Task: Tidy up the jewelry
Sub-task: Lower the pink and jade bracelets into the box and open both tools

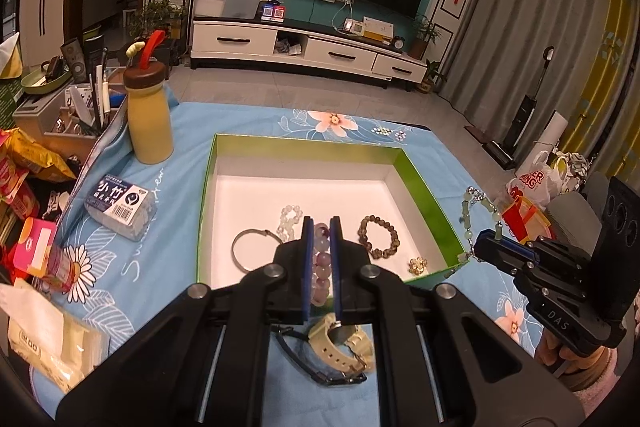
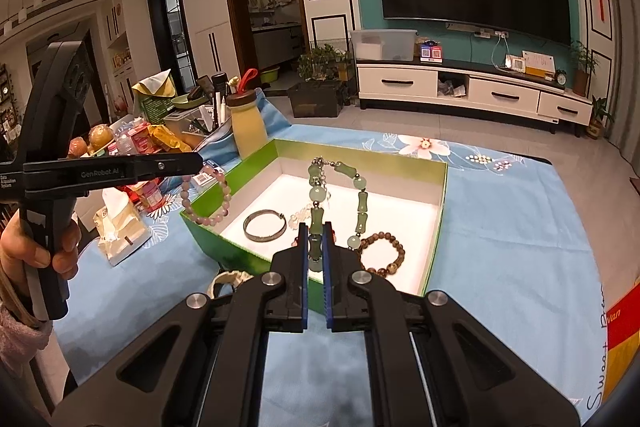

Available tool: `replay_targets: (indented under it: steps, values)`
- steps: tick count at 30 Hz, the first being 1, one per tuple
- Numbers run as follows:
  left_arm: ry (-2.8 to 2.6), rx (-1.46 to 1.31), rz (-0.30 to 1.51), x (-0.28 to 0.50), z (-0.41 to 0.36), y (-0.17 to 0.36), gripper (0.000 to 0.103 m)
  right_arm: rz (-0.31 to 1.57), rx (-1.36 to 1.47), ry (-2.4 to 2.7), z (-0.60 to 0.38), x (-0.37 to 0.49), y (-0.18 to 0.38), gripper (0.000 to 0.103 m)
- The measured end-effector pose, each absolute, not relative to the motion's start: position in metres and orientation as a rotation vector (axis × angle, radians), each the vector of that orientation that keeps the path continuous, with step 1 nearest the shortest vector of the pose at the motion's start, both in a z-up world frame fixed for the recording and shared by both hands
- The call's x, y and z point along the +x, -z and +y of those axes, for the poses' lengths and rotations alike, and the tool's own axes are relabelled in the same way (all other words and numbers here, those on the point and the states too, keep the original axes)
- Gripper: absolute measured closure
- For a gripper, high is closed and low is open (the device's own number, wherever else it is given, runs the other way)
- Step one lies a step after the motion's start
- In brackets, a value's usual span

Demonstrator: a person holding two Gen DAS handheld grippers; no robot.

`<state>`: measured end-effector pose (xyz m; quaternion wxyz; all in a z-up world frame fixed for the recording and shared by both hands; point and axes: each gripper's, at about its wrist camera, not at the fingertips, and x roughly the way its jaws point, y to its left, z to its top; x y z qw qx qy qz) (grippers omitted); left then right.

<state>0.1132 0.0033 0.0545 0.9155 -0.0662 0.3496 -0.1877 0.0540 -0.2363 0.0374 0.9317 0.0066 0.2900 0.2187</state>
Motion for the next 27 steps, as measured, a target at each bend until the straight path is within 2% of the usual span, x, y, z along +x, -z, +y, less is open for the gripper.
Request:
replay_targets:
  steps: [27]
  values:
    - [0.347, -0.112, 0.818, 0.211, -0.015, -0.024, 0.095, 0.639, 0.010, -0.442, -0.232, 0.127, -0.028, 0.097]
